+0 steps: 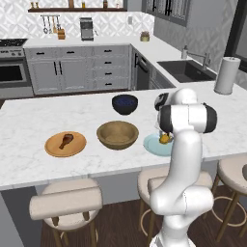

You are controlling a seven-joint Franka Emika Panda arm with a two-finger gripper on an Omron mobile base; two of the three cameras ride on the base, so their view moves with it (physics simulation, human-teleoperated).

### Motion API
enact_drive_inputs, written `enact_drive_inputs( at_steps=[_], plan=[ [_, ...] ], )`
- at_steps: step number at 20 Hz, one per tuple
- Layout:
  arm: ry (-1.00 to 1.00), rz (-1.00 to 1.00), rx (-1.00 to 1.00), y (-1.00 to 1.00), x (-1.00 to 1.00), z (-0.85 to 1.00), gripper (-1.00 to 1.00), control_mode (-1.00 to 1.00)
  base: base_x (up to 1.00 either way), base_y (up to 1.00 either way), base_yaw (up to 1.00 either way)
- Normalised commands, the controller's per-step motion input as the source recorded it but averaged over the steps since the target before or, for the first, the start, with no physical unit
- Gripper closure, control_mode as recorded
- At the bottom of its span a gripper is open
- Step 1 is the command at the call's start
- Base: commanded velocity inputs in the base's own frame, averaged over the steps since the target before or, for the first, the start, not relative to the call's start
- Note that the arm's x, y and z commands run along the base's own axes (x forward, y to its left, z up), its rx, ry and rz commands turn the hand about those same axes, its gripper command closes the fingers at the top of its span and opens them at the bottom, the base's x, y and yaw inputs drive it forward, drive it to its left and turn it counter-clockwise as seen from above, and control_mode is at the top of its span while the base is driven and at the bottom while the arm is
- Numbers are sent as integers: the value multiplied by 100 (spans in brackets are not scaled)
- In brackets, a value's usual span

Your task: Pick the chicken drumstick and squash from their plates and place them in the bowl. Then put the bowl in the fridge.

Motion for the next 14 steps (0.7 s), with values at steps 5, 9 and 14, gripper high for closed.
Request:
enact_drive_inputs(
  at_steps=[5,9,14],
  plan=[
    [-17,0,0,39,-61,8,100,-100,0,0,0],
    [-23,0,0,66,-63,35,100,-100,0,0,0],
    [-19,0,-1,73,-21,62,100,-100,0,0,0]
  ],
)
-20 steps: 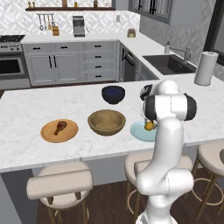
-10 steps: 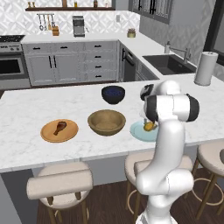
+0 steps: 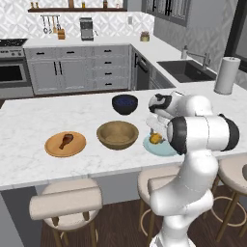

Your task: Pick the chicken drumstick and squash from their plates and place them in the bowl. Then put the bowl in the fridge.

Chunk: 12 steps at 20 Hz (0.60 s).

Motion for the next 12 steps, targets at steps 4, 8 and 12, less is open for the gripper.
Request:
enact_drive_inputs(
  at_steps=[4,8,12],
  plan=[
    [-15,2,-6,46,-6,78,100,-100,0,0,0],
    [-16,4,-9,23,-22,77,100,-100,0,0,0],
    [-13,5,-7,45,-5,44,100,-100,0,0,0]
  ],
)
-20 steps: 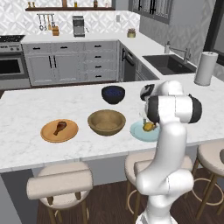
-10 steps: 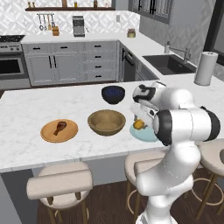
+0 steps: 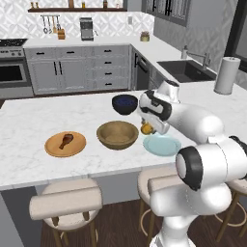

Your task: Pick the chicken drumstick and squash from their plates and place them in the bowl. Then put the bowl in the fridge.

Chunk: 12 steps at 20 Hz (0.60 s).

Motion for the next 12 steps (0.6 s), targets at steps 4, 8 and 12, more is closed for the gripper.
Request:
enact_drive_inputs(
  at_steps=[4,8,12],
  plan=[
    [-5,8,-3,73,30,0,100,-100,0,0,0],
    [0,9,-2,63,45,-10,100,-100,0,0,0],
    [0,9,-2,41,59,-13,100,-100,0,0,0]
  ],
)
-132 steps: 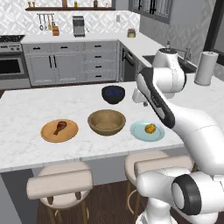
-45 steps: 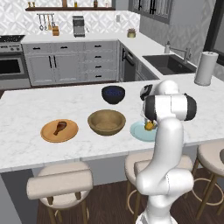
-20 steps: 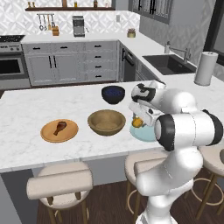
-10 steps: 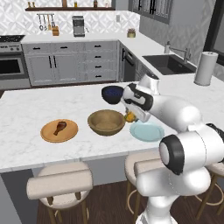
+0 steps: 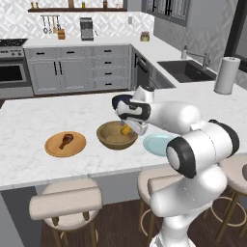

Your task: Pick the chicken drumstick and squash from their plates and place them in the bowl. Then put the bowl in the fridge.

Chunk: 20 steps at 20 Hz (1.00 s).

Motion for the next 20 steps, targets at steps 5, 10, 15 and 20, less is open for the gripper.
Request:
enact_drive_inputs(
  at_steps=[5,10,15,20],
  plan=[
    [0,6,-11,18,45,-34,100,-100,0,0,0],
    [0,2,-13,2,7,-42,100,-100,0,0,0],
    [0,2,-3,0,18,-11,-100,-100,0,0,0],
    [0,3,0,0,15,-5,-100,-100,0,0,0]
  ],
)
